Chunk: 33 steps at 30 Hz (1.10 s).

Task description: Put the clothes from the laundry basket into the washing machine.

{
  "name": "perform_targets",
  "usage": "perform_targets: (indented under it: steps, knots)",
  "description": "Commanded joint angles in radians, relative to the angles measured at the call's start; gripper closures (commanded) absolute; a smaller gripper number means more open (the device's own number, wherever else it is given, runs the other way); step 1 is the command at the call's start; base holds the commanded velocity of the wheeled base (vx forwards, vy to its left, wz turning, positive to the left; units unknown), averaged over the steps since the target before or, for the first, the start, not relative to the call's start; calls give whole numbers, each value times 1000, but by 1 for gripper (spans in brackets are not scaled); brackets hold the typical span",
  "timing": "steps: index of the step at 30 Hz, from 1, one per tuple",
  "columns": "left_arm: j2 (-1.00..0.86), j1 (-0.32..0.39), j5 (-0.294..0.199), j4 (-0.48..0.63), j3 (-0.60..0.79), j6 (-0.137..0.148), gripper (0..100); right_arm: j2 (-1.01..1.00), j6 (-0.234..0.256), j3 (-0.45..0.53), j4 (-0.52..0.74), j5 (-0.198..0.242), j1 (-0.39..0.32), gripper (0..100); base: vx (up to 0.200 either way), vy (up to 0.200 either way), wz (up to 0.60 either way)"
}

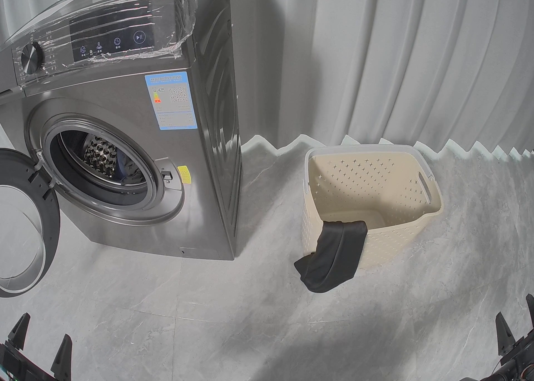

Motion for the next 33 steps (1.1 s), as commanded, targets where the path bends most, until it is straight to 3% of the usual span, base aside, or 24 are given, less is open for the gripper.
perform_targets:
  steps: [1,16,33]
  knots:
    - [-13,0,0,0,16,-1,0,-15,-1,16,2,0,0,0,0,0,0]
    - [-13,0,2,0,16,-1,0,-15,8,16,-3,-5,-2,0,0,-200,0]
    - [-13,0,6,0,16,-7,0,-15,-21,16,-7,10,-3,0,0,0,0]
